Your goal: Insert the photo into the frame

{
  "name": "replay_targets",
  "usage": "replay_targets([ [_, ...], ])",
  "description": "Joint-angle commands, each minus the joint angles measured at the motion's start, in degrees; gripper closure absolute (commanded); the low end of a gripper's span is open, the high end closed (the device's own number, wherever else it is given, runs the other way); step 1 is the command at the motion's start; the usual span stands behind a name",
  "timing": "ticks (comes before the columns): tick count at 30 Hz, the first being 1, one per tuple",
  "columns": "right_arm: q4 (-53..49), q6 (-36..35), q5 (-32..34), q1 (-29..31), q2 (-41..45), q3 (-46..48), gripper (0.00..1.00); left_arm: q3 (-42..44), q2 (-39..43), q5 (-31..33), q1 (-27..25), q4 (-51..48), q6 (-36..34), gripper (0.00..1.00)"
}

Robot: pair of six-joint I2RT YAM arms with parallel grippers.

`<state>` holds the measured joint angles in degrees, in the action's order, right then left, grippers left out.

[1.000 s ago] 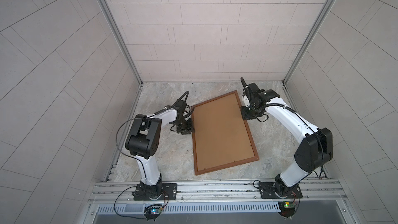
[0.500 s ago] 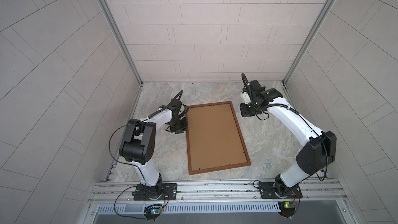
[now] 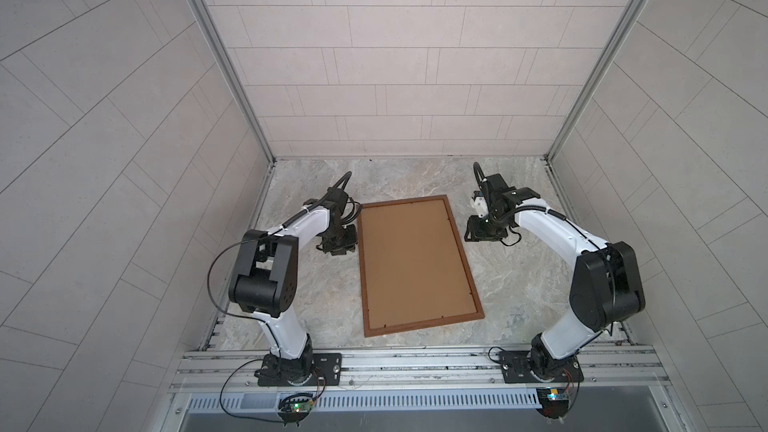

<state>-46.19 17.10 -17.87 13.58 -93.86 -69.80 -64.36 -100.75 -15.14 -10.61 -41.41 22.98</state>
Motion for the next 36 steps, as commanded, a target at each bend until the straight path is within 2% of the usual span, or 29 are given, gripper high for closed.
replay_targets([
  [1,6.3,-0.7,-5.2,-0.5,-1.7,2.3,0.49,1.1,-1.6,1.7,0.3,-1.4,-0.9,0.76],
  [5,9.4,-0.5,-8.3,-0.7,-5.9,3.0,0.46,1.3,-3.4,1.5,-0.1,-1.4,-1.1,0.82],
  [10,13.9,0.7,-10.7,-0.7,-9.5,4.6,0.39,1.7,-4.6,0.7,-1.8,-0.6,-0.5,0.82],
  [15,15.8,1.3,-11.3,-0.7,-12.5,5.4,0.38,1.5,-6.0,-0.5,-2.6,0.1,-0.2,0.82],
  [19,17.1,2.1,-14.0,-0.6,-13.3,6.7,0.38,0.4,-7.1,-4.7,-3.8,1.1,-0.6,0.82],
  [26,20.9,8.2,-29.1,-0.5,-11.3,8.7,0.41,-2.3,-10.2,-11.8,-6.7,3.6,-0.1,0.82],
  [29,26.0,13.6,-35.4,-0.4,-8.2,11.4,0.42,-3.0,-11.1,-13.5,-7.1,4.4,0.2,0.82],
  [36,29.3,20.5,-41.2,0.3,1.6,14.3,0.44,-4.5,-12.4,-16.1,-7.3,5.5,0.7,0.82],
])
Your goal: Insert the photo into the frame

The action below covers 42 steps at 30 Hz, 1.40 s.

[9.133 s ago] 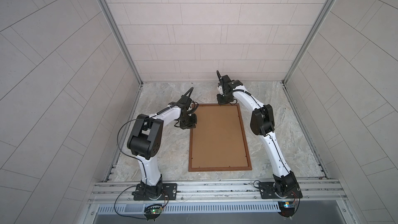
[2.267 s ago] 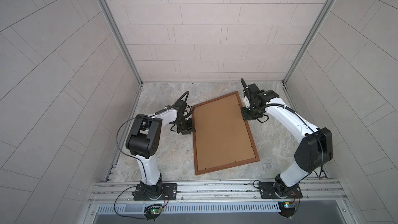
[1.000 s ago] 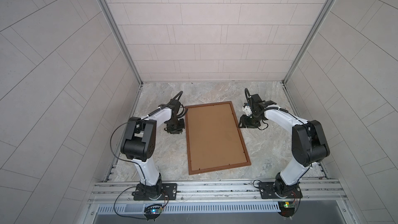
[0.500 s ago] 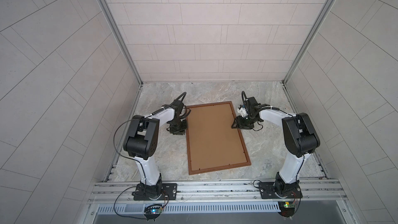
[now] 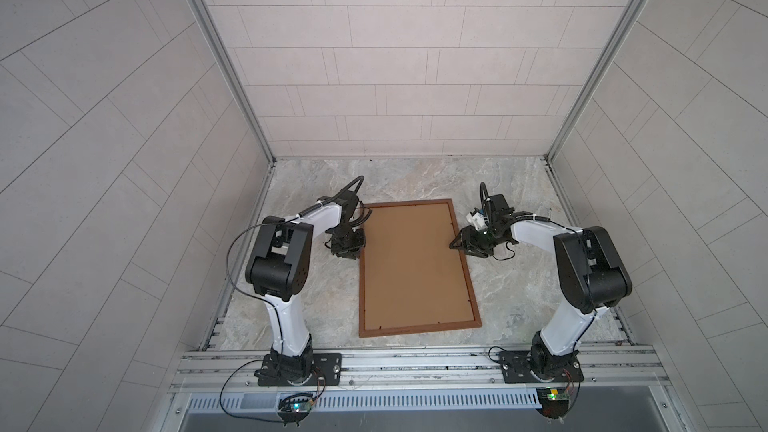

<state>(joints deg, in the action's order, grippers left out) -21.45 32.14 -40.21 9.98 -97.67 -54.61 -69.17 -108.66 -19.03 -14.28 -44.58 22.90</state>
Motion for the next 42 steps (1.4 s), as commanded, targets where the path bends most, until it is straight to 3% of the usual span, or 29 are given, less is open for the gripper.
replay_targets([
  [1,5.4,6.9,-19.5,3.9,6.9,-0.3,0.44,0.2,-4.4,-12.4,-3.8,8.8,0.9,0.82],
  [8,14.5,17.7,-21.5,4.8,14.5,3.0,0.44,0.5,-4.3,-12.0,-3.8,9.2,0.7,0.82],
  [14,20.7,24.8,-23.7,9.7,17.3,5.0,0.44,-1.4,-5.0,-11.3,-3.7,8.4,0.3,0.82],
  [22,53.6,49.8,-25.4,13.4,17.5,12.9,0.50,-4.1,-6.9,-11.3,-3.6,8.9,1.0,0.82],
  [33,55.7,51.7,-23.9,17.4,17.9,11.7,0.52,-5.6,-7.4,-11.6,-3.3,8.8,1.6,0.82],
  [42,62.7,54.4,-22.6,17.9,6.3,-2.9,0.53,-3.1,-4.3,-15.9,-3.3,10.1,3.1,0.82],
])
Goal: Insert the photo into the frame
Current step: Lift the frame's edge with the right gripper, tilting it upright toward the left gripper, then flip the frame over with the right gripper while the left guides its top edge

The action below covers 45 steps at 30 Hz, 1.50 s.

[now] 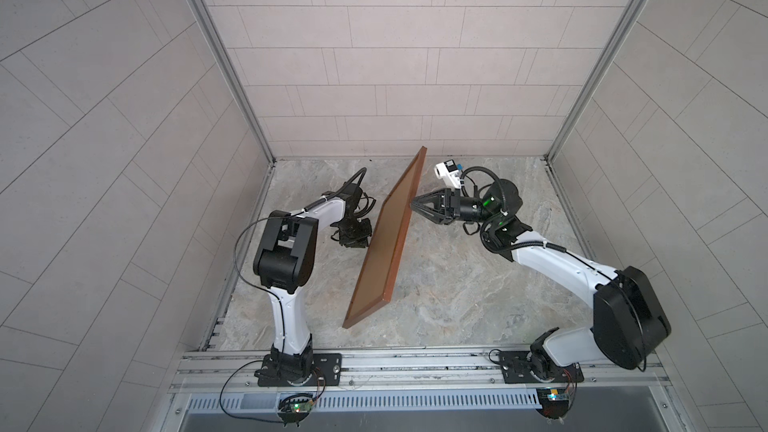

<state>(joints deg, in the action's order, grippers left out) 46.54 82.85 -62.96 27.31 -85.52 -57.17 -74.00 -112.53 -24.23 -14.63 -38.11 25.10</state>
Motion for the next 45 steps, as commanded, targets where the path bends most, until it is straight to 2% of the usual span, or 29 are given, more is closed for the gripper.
replay_targets([
  [1,-2.9,5.4,0.2,0.9,-7.8,-2.1,0.54,1.9,-0.2,-11.6,-2.9,3.7,0.9,0.82],
  [8,8.6,14.3,1.3,1.4,-15.3,-6.1,0.56,2.1,2.2,-14.9,-2.8,3.0,0.6,0.82],
  [12,11.2,16.2,1.5,1.4,-16.3,-6.5,0.55,0.4,4.5,-12.2,-2.2,-0.5,-0.3,0.82],
  [23,3.8,9.4,0.8,0.9,-17.1,-6.0,0.55,-10.1,14.7,-6.3,-1.7,-11.8,-2.3,0.80],
  [29,4.7,9.5,0.4,0.6,-18.6,-6.0,0.56,-12.5,19.9,-7.4,-1.7,-14.3,-1.1,0.76],
  [31,4.6,9.4,0.2,0.6,-18.8,-6.4,0.56,-12.7,21.2,-8.9,-1.6,-14.3,-1.2,0.73],
  [33,4.6,9.3,-0.1,0.5,-19.1,-6.9,0.56,-12.8,22.4,-13.3,-1.7,-13.3,-1.1,0.64],
  [36,4.5,9.1,-0.6,0.6,-19.3,-7.5,0.56,-13.6,24.0,-18.5,-1.6,-13.0,-1.3,0.58],
  [40,4.1,8.7,-0.5,0.6,-19.5,-7.9,0.56,-13.9,27.4,-20.7,-0.9,-10.5,0.4,0.49],
  [45,2.3,7.3,-0.8,1.4,-19.8,-9.3,0.57,-10.8,32.1,-23.7,1.1,-0.9,6.7,0.41],
])
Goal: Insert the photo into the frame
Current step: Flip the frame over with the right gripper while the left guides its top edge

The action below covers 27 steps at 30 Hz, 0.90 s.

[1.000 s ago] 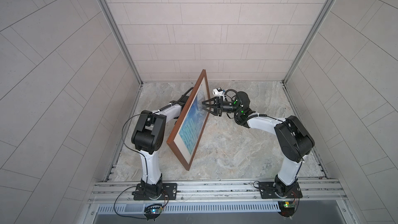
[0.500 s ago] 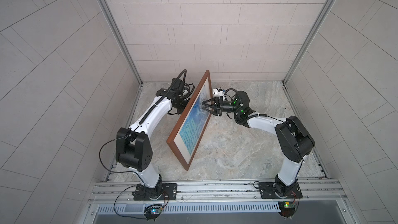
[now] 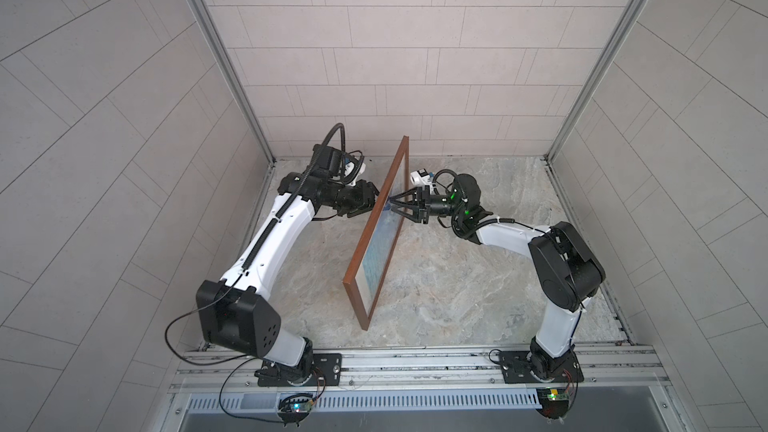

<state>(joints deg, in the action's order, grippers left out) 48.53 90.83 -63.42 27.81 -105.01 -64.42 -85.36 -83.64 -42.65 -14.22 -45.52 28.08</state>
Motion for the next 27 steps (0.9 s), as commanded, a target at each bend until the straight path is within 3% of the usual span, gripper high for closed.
replay_targets([
  [1,-0.3,-1.1,-0.3,0.9,-0.3,-2.2,0.58,0.6,3.6,-6.7,1.1,7.8,4.8,0.40],
  [7,-2.8,-3.0,0.0,1.5,0.7,-2.6,0.58,-2.0,4.4,-7.5,1.4,4.8,3.0,0.28],
  [14,-15.3,-12.0,0.7,3.5,3.5,-5.5,0.58,-5.4,5.2,-5.7,1.4,0.7,0.9,0.22],
  [20,-21.2,-15.7,1.1,4.8,5.8,-7.5,0.59,-7.6,3.1,4.4,1.4,-8.6,-2.1,0.21],
  [27,-52.7,-38.7,5.4,8.0,9.3,-15.9,0.59,-7.9,3.3,11.4,2.2,-14.3,-2.4,0.22],
])
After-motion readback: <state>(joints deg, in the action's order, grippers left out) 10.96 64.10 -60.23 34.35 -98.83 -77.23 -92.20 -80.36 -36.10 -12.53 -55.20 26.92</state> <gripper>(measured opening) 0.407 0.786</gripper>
